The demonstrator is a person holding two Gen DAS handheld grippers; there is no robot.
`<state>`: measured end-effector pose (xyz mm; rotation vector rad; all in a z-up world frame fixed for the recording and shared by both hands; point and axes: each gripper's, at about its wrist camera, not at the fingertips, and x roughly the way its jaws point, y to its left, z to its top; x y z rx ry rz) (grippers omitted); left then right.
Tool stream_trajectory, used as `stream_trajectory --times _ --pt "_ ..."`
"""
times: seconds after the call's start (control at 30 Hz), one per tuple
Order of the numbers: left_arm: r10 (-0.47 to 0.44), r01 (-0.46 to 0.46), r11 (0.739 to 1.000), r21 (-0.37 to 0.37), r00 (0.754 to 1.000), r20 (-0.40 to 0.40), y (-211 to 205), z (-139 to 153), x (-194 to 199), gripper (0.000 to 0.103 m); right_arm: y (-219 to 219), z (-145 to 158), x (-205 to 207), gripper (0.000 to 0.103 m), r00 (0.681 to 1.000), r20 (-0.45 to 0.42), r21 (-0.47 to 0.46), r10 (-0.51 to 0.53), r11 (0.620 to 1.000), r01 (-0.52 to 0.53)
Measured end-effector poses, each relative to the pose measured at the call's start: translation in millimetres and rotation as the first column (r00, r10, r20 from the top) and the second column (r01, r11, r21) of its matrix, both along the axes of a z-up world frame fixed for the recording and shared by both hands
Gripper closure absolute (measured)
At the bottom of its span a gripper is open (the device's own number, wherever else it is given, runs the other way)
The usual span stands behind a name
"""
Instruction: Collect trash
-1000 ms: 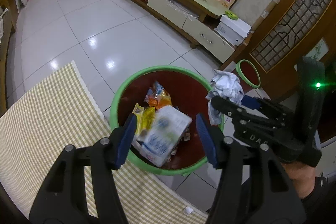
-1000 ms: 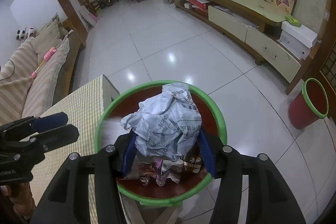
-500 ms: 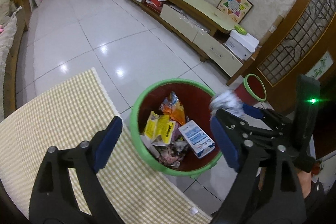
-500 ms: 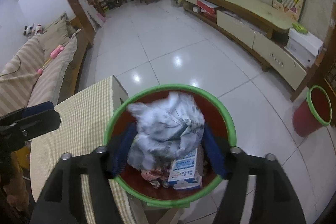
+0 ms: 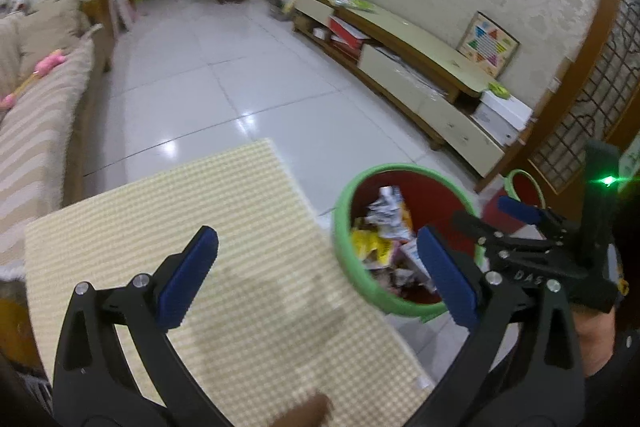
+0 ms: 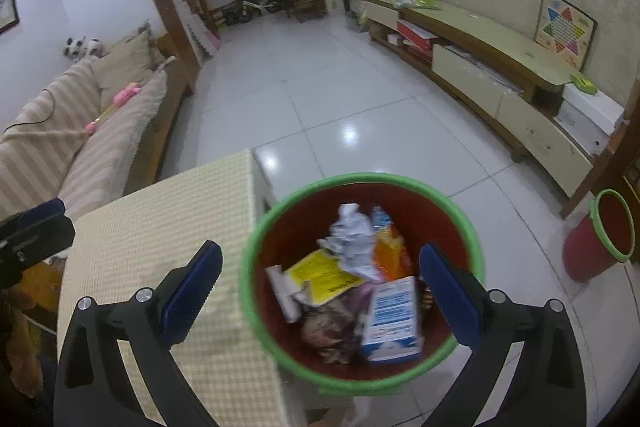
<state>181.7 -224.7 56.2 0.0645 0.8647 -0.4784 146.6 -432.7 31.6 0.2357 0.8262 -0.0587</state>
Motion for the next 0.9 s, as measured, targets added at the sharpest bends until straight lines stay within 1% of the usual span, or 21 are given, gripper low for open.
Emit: stream_trajectory --times 0.13,0.3,0.33,0.4,0.47,0.57,0.67,0.77,0.8,0.9 --pt "0.064 -0.065 0.998 0.009 0.998 0.022 36.3 -5.1 -22.2 0.005 30.5 1.9 -7.5 0.007 0.999 0.016 -0.008 0.033 0.999 -0.033" --pt "0.159 -0.159 0.987 0.007 0.987 0.014 86.6 -23.1 -49.4 0.005 72.4 -1.3 -24.1 0.007 0.996 0.026 -0.006 0.082 0.997 -0.082" --pt "0.206 -0.207 0.978 0.008 0.978 0.038 101.7 -26.0 -58.7 0.005 84.6 -2.1 -30.2 0.007 0.995 0.029 0.002 0.1 0.995 -0.1" --pt "0.263 -0.264 0.964 0.004 0.963 0.056 122.6 -31.2 -72.2 0.005 102.2 -2.4 -41.3 0.007 0.992 0.042 0.007 0.117 0.993 -0.118" --pt "0.301 -0.302 0.953 -0.005 0.951 0.073 139.5 -35.0 -85.3 0.005 116.7 -2.3 -50.6 0.007 0.989 0.052 0.007 0.136 0.991 -0.137" --pt "0.355 -0.358 0.934 0.019 0.93 0.095 160.1 -42.6 -105.0 0.005 143.5 -0.6 -67.1 0.007 0.982 0.08 -0.025 0.168 0.986 -0.167" --pt "0.402 -0.408 0.912 0.037 0.908 0.114 178.3 -49.9 -121.2 0.005 172.0 0.9 -82.9 0.007 0.972 0.116 -0.092 0.204 0.977 -0.194" --pt "0.436 -0.44 0.898 0.012 0.892 0.12 192.2 -55.3 -133.3 0.005 194.4 1.2 -94.9 0.007 0.961 0.15 -0.17 0.232 0.964 -0.206" --pt "0.438 -0.442 0.897 0.007 0.89 0.124 196.9 -57.1 -137.0 0.005 199.7 0.8 -97.3 0.007 0.959 0.158 -0.195 0.235 0.959 -0.203" --pt "0.443 -0.446 0.895 -0.015 0.884 0.149 203.7 -57.7 -146.4 0.005 205.7 -1.0 -100.3 0.007 0.958 0.165 -0.223 0.234 0.955 -0.194"
